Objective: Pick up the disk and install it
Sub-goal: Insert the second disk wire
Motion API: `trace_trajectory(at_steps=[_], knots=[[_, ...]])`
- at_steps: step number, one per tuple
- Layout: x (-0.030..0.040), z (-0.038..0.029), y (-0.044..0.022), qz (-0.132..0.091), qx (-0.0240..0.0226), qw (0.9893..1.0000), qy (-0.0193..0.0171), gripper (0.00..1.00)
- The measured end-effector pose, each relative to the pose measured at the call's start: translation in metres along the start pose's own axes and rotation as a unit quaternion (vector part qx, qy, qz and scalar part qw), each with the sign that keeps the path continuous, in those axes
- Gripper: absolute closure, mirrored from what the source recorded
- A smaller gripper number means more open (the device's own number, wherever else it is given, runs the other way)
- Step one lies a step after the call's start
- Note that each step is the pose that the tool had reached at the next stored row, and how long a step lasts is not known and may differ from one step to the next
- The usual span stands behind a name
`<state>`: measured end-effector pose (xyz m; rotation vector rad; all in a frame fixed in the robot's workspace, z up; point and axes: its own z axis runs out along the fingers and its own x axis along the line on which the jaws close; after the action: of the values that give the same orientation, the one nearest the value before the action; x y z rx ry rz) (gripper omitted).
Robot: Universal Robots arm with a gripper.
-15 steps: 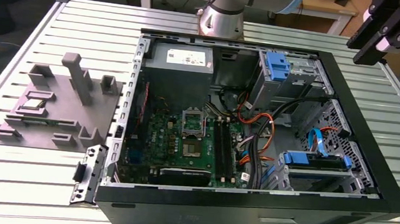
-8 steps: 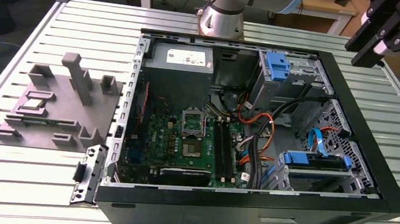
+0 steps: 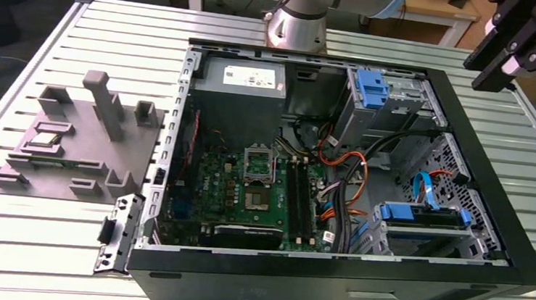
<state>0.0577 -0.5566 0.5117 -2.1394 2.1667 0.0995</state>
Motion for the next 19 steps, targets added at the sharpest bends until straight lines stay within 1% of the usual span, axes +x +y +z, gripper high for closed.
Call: trace_trajectory(at_steps=[9, 19], knots=[[-0.003, 0.0048, -0.011, 0.0, 0.0, 1.0, -0.0001, 0.71], [-0.0052, 0.0076, -0.0232, 0.0, 0.0, 1.0, 0.0, 0.71]])
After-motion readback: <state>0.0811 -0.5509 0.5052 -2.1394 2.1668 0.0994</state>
